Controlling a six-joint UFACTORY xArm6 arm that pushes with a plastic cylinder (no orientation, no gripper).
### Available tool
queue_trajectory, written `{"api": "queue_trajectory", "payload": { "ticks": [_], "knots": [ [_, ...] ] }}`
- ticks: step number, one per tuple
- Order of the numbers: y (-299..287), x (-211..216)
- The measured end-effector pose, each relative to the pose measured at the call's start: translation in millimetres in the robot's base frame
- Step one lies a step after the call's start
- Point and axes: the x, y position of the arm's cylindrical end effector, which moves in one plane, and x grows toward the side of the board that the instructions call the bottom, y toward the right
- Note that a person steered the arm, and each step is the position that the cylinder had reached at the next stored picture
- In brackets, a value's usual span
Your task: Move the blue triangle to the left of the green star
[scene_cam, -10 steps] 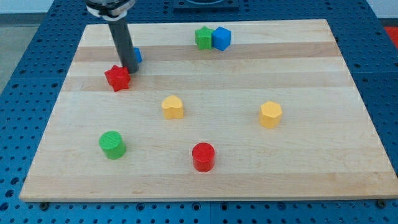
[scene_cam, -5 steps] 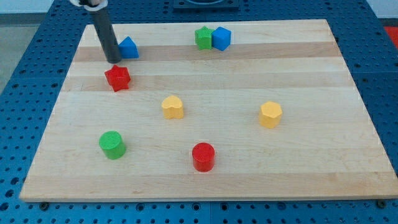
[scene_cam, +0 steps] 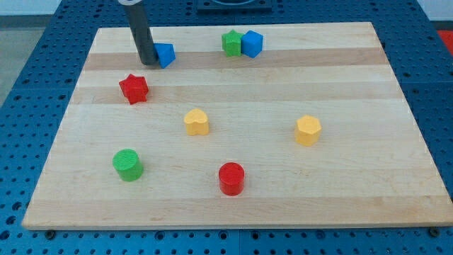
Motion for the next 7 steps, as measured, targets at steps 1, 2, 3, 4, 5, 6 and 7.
{"api": "queue_trajectory", "payload": {
  "ticks": [1, 2, 3, 4, 5, 6, 7],
  "knots": [
    [22, 0],
    [37, -2],
    [46, -8],
    [50, -17],
    [64, -19],
    [72, -19],
    [51, -20]
  ]
}}
